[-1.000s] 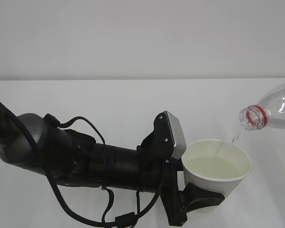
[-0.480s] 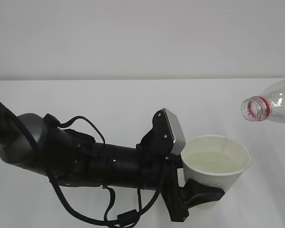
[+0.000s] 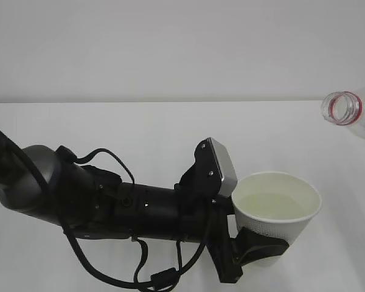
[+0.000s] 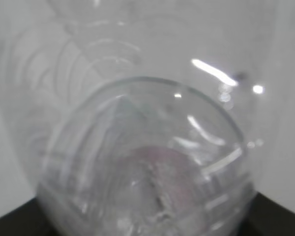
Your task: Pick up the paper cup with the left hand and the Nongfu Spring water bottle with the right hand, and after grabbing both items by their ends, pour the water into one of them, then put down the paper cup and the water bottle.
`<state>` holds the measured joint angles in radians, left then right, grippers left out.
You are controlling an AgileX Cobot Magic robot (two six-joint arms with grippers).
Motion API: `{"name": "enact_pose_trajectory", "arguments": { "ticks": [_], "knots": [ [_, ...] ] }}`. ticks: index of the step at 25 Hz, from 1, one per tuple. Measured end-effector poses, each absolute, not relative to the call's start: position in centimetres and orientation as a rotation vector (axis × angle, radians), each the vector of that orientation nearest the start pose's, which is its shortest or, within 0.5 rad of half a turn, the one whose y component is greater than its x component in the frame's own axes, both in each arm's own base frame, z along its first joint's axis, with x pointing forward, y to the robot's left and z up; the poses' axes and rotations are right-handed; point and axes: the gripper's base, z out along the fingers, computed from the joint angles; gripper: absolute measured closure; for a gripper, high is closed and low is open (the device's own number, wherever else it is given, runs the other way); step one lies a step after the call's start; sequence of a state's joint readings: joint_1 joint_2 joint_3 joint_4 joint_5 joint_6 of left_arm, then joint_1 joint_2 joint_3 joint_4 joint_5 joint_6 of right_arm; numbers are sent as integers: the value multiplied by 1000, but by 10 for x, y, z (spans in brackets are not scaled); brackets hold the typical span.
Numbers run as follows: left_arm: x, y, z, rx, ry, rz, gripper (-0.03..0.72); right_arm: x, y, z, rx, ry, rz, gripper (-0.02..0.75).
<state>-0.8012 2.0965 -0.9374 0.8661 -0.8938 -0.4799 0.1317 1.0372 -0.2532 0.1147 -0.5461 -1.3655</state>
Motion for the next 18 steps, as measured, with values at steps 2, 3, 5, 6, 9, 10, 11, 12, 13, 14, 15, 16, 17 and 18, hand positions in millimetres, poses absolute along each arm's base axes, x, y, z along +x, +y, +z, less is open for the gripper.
{"name": "enact_pose_trajectory", "arguments": {
  "ticks": [2, 3, 5, 6, 9, 10, 11, 12, 13, 14, 15, 16, 17, 18],
  "knots": [
    [227, -312, 111, 1294, 1547, -1052, 193, 185, 19, 228, -1102, 1427, -854, 286],
    [226, -313, 112, 1291, 1539, -1061, 193, 185, 19, 228, -1088, 1435, -842, 286],
    [226, -313, 113, 1288, 1533, -1067, 193, 185, 19, 228, -1057, 1453, -817, 286],
    [226, -313, 113, 1288, 1533, -1067, 193, 185, 19, 228, -1037, 1463, -803, 286],
    [226, -313, 113, 1288, 1533, -1067, 193, 185, 18, 228, -975, 1499, -763, 286],
    [226, -313, 113, 1288, 1533, -1067, 193, 185, 17, 228, -950, 1513, -749, 286],
    [226, -313, 113, 1288, 1533, -1067, 193, 185, 17, 227, -929, 1524, -735, 286],
    [226, -313, 113, 1288, 1533, -1067, 193, 185, 16, 227, -910, 1534, -723, 286],
    [226, -313, 113, 1288, 1533, -1067, 193, 185, 16, 227, -894, 1542, -712, 286],
    [226, -313, 113, 1288, 1533, -1067, 193, 185, 16, 227, -881, 1547, -702, 286],
    [226, -313, 113, 1288, 1533, -1067, 193, 185, 16, 227, -869, 1552, -691, 286],
    [226, -313, 113, 1286, 1534, -1067, 193, 185, 16, 227, -855, 1558, -681, 286],
    [226, -313, 113, 1286, 1534, -1067, 193, 185, 16, 227, -840, 1564, -668, 286],
    [226, -313, 113, 1283, 1535, -1066, 193, 185, 16, 227, -821, 1571, -652, 286]
  ]
}}
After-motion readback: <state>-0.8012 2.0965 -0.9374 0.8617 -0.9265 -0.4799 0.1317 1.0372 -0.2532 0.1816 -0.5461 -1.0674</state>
